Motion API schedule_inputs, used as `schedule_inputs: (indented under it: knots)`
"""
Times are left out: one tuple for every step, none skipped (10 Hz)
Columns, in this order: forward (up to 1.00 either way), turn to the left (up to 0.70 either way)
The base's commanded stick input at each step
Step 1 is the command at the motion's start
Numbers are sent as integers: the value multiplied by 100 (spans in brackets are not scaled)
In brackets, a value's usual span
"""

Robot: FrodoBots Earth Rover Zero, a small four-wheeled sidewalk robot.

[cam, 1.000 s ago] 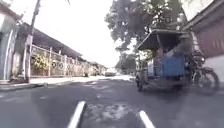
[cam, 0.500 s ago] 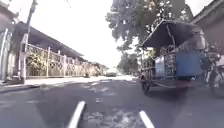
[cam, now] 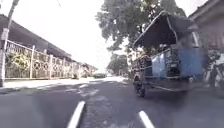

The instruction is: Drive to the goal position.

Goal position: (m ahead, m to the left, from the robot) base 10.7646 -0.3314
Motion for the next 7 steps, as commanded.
schedule_inputs:
  knots:
    - [85, 0]
    - [85, 0]
    - [85, 0]
    - [85, 0]
    - [85, 0]
    - [85, 0]
    - [85, 0]
